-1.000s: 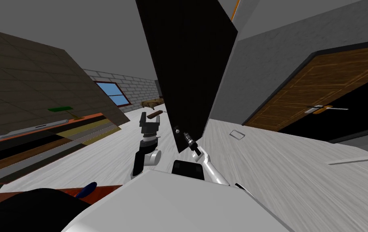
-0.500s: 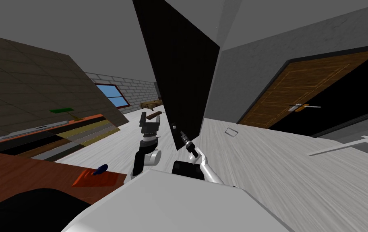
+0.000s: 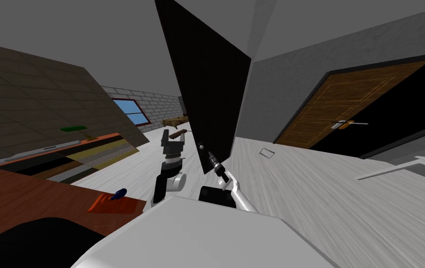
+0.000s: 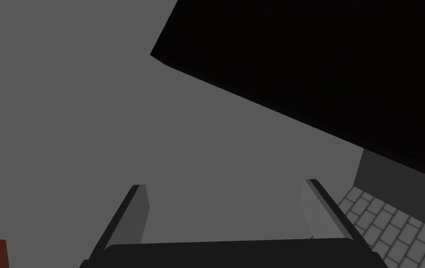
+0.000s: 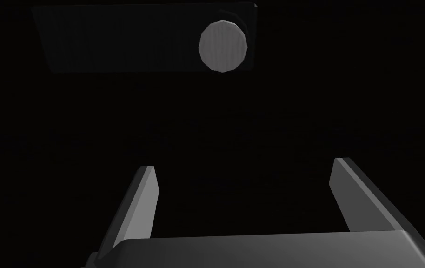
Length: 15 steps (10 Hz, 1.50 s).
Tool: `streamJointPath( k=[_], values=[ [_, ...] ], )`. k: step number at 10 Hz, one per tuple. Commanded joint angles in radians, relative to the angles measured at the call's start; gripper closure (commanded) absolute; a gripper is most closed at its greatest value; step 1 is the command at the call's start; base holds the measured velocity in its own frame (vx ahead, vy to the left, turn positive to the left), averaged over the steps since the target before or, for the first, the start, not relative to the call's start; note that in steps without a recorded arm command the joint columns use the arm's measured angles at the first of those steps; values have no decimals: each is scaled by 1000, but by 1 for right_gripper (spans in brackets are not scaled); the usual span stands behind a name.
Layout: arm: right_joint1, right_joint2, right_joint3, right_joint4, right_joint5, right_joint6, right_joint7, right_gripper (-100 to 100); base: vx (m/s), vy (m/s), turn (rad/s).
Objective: Push the door open
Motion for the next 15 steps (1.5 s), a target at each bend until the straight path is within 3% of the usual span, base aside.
streamJointPath(
  k=[1, 4, 6, 7, 8, 9, 14, 15],
  values=[
    [4, -13, -2, 1, -1, -4, 5, -100, 179, 151, 14],
    [7, -21, -7, -6, -6, -2, 9, -100, 181, 187, 24],
    [8, -4, -10, -10, -9, -1, 11, -100, 173, 175, 29],
    [8, 14, -12, -12, -10, -1, 13, -100, 142, 163, 16],
    [7, 8, -12, -8, -9, -1, 14, -100, 67, 69, -3],
    [7, 8, -12, -8, -9, -1, 14, 100, -8, -7, -3],
    [7, 8, -12, -8, -9, -1, 14, 100, -14, -15, 1],
    [20, -6, 1, -19, -12, 2, 24, 100, 70, 41, -170]
  ],
)
